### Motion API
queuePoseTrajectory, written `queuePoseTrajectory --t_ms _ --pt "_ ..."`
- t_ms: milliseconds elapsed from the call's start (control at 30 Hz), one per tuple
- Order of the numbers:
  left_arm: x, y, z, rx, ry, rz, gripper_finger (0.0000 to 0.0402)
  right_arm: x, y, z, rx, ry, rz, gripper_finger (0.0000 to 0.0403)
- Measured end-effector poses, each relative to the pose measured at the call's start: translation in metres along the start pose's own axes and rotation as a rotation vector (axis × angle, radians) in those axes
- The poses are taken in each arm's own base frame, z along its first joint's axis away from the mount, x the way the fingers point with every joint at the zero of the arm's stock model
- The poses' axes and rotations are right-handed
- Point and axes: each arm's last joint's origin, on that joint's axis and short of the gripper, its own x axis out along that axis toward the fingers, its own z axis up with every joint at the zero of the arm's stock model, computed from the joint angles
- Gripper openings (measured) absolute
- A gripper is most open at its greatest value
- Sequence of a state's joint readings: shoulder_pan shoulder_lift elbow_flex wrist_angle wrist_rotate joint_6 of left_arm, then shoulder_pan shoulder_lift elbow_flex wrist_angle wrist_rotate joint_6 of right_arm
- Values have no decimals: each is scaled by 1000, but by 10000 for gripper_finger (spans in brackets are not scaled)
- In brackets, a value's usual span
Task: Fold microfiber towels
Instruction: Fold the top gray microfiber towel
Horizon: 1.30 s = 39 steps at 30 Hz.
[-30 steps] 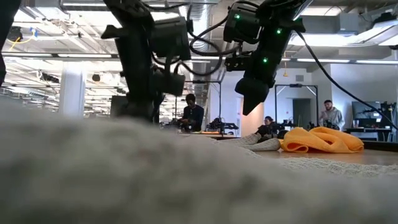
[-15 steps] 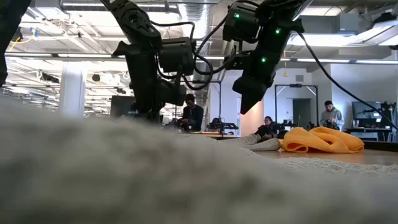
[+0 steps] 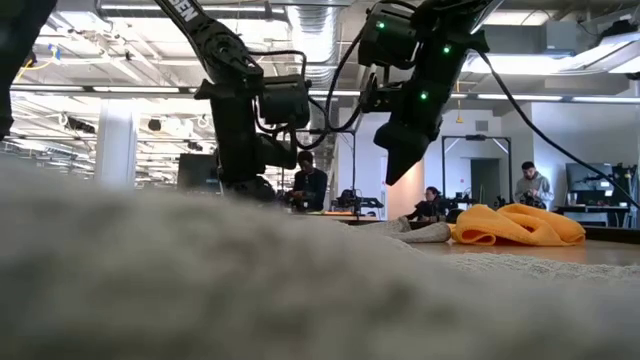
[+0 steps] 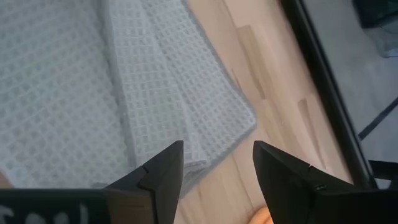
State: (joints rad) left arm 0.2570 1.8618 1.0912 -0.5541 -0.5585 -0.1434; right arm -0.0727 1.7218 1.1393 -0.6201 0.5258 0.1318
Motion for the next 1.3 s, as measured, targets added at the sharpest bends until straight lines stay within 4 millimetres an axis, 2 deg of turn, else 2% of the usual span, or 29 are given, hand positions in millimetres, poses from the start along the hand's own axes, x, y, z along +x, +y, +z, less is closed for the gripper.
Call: queuePoseTrajectory --t_ms 133,367,600,900,1300 --pt "3 3 0 -37 19 -68 165 0 2 0 -21 5 53 216" --pt "3 1 0 -20 27 -137 165 -2 10 4 -202 -49 313 216" --pt "2 0 0 -13 29 -160 165 1 11 7 -363 -104 363 216" --pt "-1 -5 -1 5 26 -175 165 34 23 -10 -506 78 318 216" --pt "-2 -5 -1 13 27 -178 165 46 19 -11 -554 133 103 216"
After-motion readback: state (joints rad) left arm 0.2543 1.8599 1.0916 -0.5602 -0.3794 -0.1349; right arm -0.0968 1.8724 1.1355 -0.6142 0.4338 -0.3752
